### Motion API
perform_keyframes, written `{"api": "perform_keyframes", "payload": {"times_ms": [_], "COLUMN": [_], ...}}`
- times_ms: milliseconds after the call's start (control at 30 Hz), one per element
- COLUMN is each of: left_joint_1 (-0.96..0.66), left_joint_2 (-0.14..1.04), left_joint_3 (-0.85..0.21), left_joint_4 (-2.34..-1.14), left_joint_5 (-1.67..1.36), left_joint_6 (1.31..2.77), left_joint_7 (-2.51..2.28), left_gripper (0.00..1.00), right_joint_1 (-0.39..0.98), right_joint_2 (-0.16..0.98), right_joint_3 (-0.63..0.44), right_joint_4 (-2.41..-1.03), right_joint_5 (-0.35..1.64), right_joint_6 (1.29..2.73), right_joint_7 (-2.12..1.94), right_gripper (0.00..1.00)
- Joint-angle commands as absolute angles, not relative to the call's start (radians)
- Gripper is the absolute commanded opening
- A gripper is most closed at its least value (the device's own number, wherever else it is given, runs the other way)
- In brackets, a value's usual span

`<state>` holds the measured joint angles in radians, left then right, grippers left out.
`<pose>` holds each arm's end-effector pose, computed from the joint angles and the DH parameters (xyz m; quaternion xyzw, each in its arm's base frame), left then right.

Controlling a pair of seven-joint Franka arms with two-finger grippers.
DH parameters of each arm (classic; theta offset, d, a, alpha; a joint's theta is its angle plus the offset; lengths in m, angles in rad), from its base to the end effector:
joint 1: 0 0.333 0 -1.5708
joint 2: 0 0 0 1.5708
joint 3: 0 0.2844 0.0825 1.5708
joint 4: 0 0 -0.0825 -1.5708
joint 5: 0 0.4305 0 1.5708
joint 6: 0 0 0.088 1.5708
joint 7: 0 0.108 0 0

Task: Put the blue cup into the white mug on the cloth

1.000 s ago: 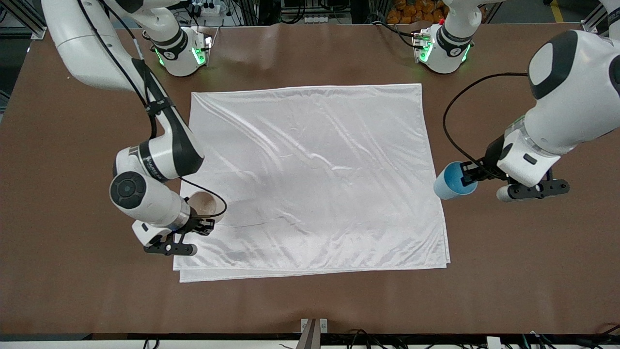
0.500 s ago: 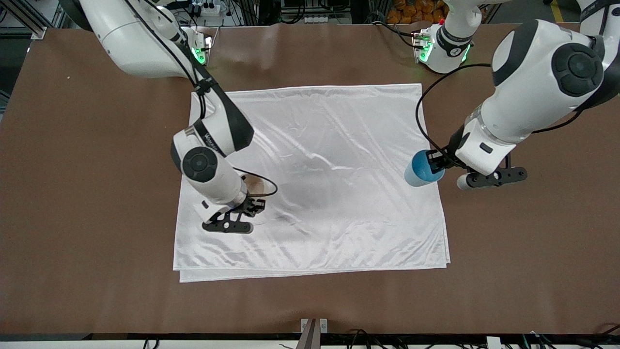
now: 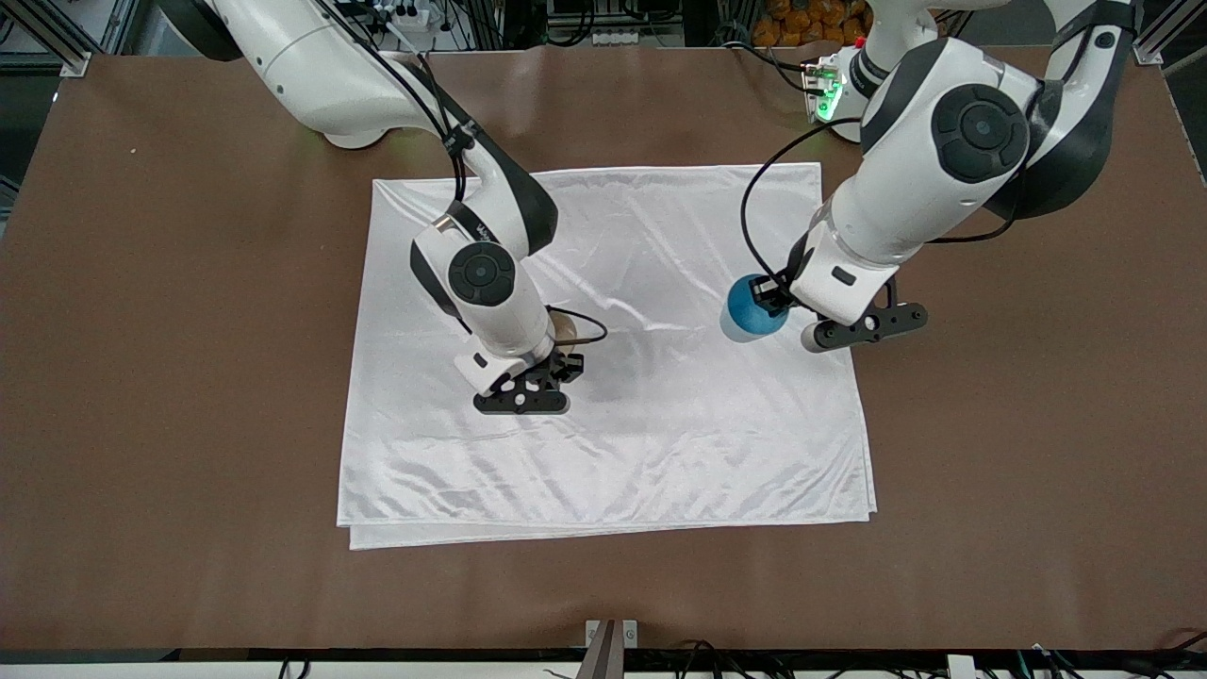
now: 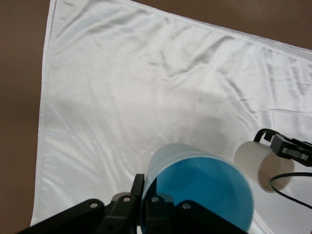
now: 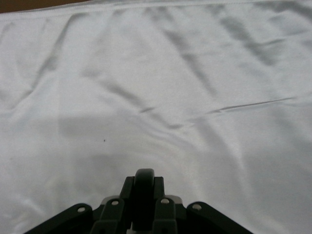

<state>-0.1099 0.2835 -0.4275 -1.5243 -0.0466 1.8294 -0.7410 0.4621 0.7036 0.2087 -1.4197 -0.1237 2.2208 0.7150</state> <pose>0.5988 -0.3303 0.4723 0.9898 0.1155 -0.0294 0.0784 0.6100 0.4463 0.2504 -0.9982 0.0153 -0.0343 0.0473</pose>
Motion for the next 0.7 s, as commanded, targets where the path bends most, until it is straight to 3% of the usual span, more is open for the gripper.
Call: {"api": "perform_keyframes", "payload": {"times_ms": [0, 667], "left_joint_1": [-0.138, -0.210], "left_joint_2": [0.314, 0.365], "left_joint_3": [-0.422, -0.414], "left_joint_4": [-1.489, -1.489], "left_joint_5": [-0.061, -0.054], "left_joint_6": [1.825, 1.899], "left_joint_7": [-0.773, -0.859], "left_gripper": [0.00, 0.00], "right_joint_1": [0.503, 0.535], "right_joint_2": [0.732, 0.831], "right_joint_3": [0.180, 0.157], "right_joint_4": [-1.413, -1.414], "right_joint_5": [-0.144, -0.248], "right_joint_6": [2.250, 2.316], "right_joint_7": [0.767, 0.867], "right_gripper": [0.01, 0.01]}}
